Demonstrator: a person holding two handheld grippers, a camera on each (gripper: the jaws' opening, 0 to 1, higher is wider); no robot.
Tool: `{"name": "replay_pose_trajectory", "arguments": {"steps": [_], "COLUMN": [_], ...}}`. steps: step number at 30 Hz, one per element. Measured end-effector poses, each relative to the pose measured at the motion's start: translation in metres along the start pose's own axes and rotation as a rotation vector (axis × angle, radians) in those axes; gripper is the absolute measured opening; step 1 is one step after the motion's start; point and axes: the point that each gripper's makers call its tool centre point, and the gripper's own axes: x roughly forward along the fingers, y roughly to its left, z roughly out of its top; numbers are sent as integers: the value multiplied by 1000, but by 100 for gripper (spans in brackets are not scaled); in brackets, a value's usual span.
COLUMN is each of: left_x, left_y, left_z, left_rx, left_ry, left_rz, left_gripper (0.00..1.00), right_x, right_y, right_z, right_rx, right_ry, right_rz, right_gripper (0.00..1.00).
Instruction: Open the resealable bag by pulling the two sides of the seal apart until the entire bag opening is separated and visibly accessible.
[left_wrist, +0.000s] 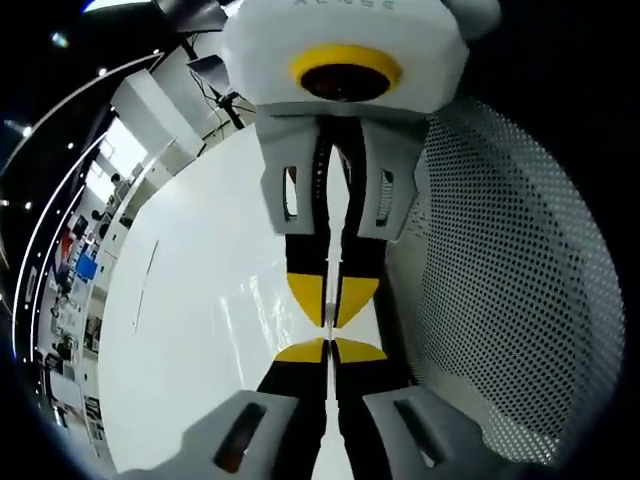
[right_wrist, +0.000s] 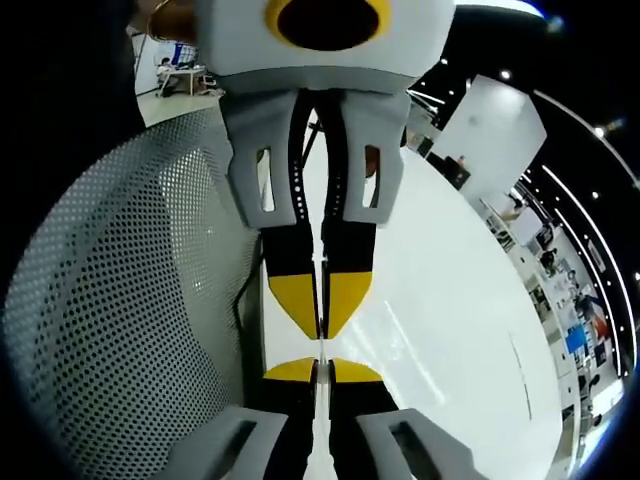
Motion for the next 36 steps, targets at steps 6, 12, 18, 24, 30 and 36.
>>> {"name": "replay_pose_trajectory", "arguments": {"steps": [6, 12, 18, 24, 30, 36], "left_x": [4, 3, 5, 3, 0, -2], "left_y": [-2, 2, -4, -5, -2, 2], "left_z": [-1, -4, -5, -9, -8, -8], "left_rx": [26, 17, 17, -6, -20, -41], "left_ry": [22, 33, 65, 62, 59, 41], "left_rz": [-7, 30, 8, -2, -1, 2], "left_gripper": [0, 0, 0, 0, 0, 0], "right_x": [0, -1, 4, 3, -2, -4], "right_y": [1, -2, 1, 3, -2, -6], "right_z": [4, 6, 3, -2, -14, -18], "right_rx": [-21, -27, -20, -12, 2, 14], "right_ry": [0, -7, -1, 15, 32, 36], "right_rz": [4, -1, 19, 23, 12, 3], "right_gripper": [0, 0, 0, 0, 0, 0]}}
